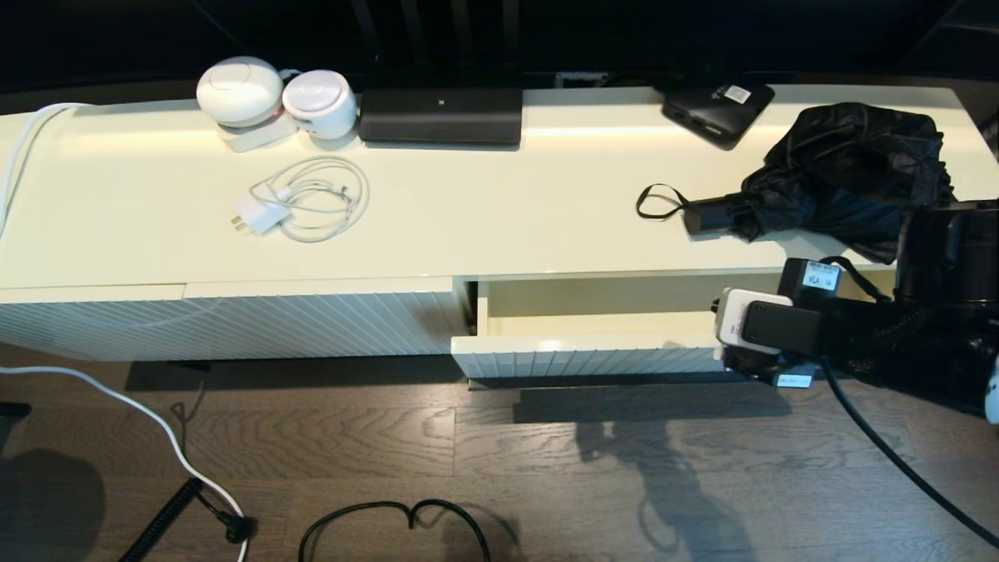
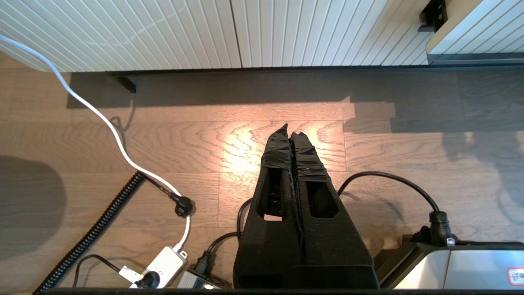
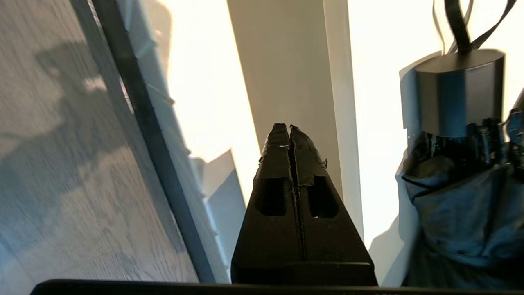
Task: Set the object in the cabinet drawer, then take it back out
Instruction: Open the drawer
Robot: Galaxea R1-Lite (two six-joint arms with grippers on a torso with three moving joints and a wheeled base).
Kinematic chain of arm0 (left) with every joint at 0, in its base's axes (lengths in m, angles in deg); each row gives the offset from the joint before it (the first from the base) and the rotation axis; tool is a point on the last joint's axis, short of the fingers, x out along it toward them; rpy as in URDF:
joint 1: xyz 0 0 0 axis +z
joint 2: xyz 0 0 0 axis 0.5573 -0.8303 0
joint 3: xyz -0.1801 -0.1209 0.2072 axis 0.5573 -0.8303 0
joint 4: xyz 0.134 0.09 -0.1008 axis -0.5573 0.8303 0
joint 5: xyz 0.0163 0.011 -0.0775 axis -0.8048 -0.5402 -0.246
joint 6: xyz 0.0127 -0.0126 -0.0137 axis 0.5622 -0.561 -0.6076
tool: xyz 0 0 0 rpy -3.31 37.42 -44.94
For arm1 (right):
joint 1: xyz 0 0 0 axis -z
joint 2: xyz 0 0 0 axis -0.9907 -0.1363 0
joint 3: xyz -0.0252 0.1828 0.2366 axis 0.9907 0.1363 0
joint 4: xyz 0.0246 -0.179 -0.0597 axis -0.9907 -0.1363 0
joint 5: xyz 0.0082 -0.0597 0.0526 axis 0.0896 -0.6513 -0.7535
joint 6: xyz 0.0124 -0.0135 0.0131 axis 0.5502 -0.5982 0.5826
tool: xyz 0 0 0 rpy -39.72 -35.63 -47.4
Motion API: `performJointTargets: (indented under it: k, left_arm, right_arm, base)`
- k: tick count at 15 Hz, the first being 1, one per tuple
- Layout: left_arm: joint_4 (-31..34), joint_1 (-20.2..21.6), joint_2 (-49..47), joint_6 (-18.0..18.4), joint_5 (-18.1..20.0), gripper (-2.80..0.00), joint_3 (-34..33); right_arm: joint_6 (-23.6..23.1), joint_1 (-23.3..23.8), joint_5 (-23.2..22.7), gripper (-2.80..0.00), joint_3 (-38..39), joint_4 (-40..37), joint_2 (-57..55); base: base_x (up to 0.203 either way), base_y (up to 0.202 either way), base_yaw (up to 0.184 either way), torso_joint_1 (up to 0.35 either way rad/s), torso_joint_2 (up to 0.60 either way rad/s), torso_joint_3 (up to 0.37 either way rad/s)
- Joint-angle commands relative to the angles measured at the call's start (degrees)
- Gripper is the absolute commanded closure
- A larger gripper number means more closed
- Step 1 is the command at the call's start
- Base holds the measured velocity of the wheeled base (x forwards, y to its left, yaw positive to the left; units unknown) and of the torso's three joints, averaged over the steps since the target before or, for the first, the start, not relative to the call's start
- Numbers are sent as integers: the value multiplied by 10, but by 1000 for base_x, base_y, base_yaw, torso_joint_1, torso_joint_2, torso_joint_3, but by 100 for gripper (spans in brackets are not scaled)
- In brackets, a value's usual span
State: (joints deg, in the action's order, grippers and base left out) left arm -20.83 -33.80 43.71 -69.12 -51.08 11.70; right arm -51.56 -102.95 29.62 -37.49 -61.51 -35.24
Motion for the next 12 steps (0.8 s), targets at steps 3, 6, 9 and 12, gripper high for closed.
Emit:
performJointTargets:
  k: [3, 6, 9, 12]
  left_arm:
    - [0, 0, 2, 0, 0, 0, 0]
    - [0, 0, 2, -1, 0, 0, 0]
    - [0, 0, 2, 0, 0, 0, 0]
    - [0, 0, 2, -1, 0, 0, 0]
  right_arm:
    - [-30, 17, -1, 0, -27, 2, -32]
    - [-43, 21, -1, 0, -43, 2, -44]
    - [-61, 23, -2, 0, -56, -2, -56]
    - [-71, 23, -2, 0, -61, 2, -74]
  base:
    - [0, 0, 0, 0, 0, 0]
    - [0, 0, 0, 0, 0, 0]
    - [0, 0, 0, 0, 0, 0]
    - [0, 0, 0, 0, 0, 0]
